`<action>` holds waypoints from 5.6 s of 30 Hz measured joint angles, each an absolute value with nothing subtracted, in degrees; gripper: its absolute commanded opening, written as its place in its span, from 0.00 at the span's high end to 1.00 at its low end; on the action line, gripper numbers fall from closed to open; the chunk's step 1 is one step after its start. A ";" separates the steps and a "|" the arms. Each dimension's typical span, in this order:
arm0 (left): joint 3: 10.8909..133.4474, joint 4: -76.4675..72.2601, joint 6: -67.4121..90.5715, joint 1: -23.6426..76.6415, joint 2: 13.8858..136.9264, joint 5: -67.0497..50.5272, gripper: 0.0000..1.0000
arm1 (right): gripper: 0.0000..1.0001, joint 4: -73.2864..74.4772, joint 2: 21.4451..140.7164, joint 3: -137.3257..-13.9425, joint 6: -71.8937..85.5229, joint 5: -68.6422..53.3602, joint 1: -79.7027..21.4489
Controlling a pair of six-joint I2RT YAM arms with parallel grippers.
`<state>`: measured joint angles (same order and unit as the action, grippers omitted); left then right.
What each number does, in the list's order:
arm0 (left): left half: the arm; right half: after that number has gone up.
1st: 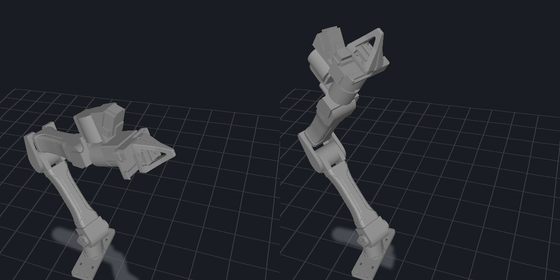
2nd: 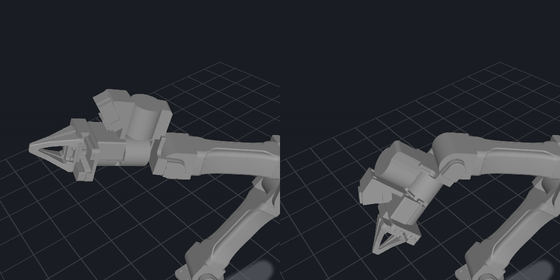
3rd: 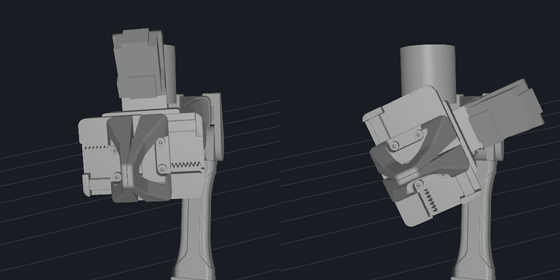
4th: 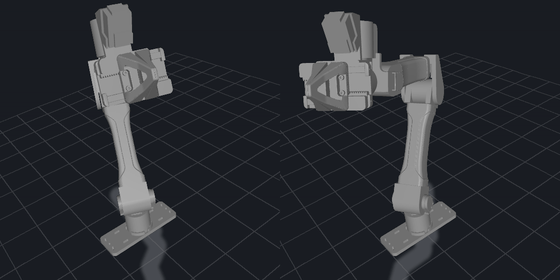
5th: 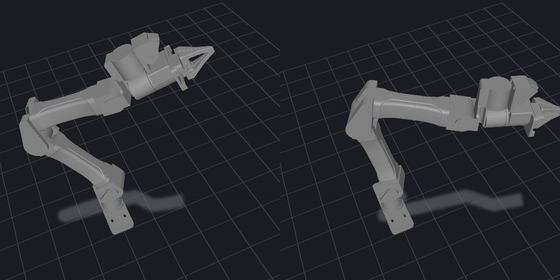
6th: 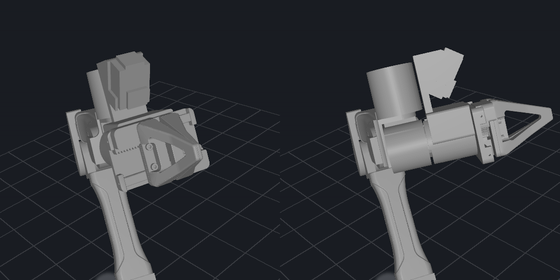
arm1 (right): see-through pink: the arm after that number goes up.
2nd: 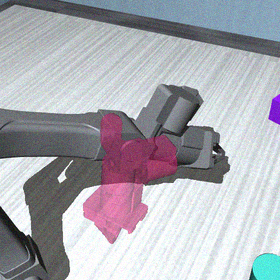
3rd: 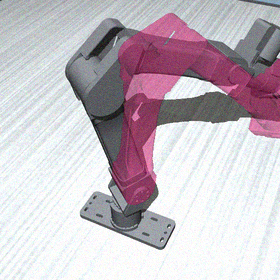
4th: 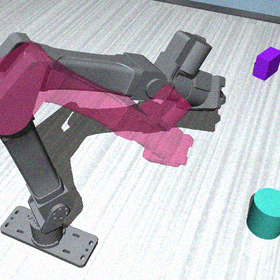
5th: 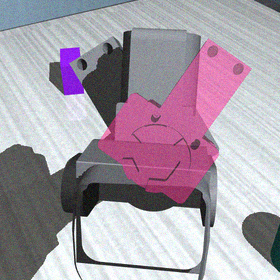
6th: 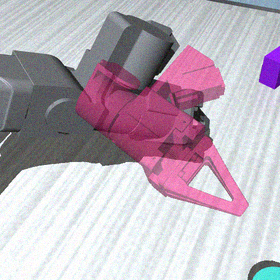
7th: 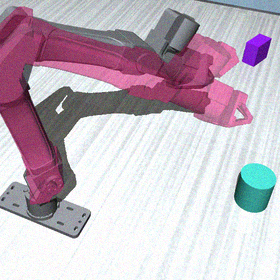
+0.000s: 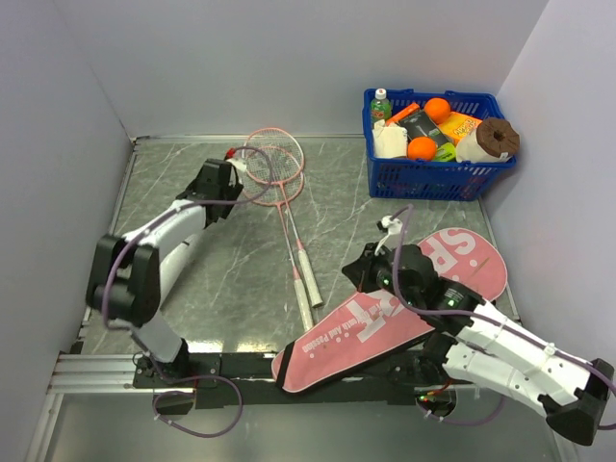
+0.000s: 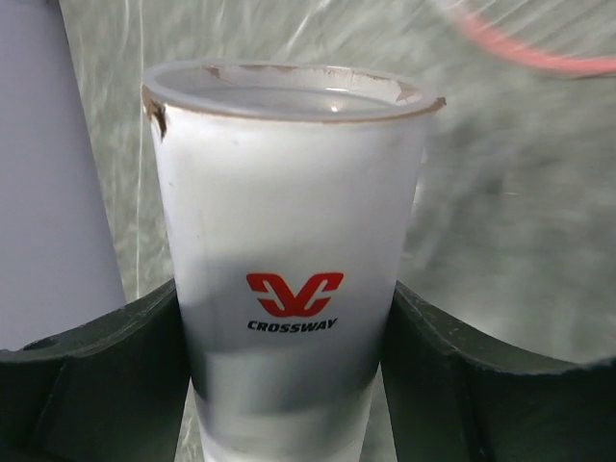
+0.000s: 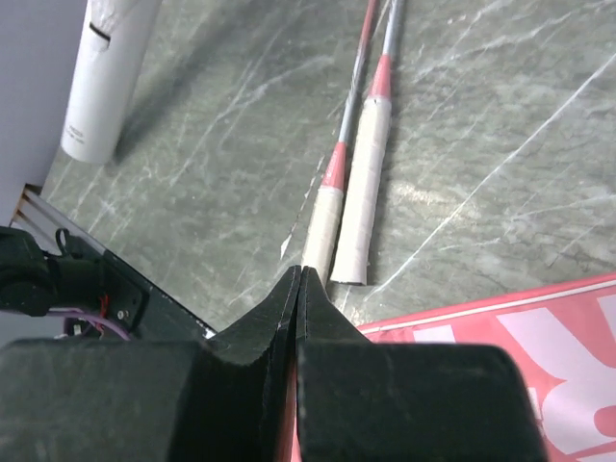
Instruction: Pack up the badminton gear
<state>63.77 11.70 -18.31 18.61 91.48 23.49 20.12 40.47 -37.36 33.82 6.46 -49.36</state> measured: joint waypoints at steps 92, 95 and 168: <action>41.85 20.23 22.28 72.10 57.10 23.20 0.04 | 0.59 42.35 83.88 -47.44 63.94 12.82 -37.60; 41.78 20.25 22.31 72.12 57.10 23.29 0.03 | 0.65 41.15 85.12 -46.41 63.77 12.32 -37.60; 54.46 35.66 25.45 72.64 46.04 38.35 0.04 | 1.00 41.45 121.51 -119.33 30.17 -5.80 -48.73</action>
<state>54.46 35.66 25.45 72.64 46.04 38.35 41.45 121.51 -119.33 30.17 -5.80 -48.73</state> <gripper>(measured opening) 0.966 0.008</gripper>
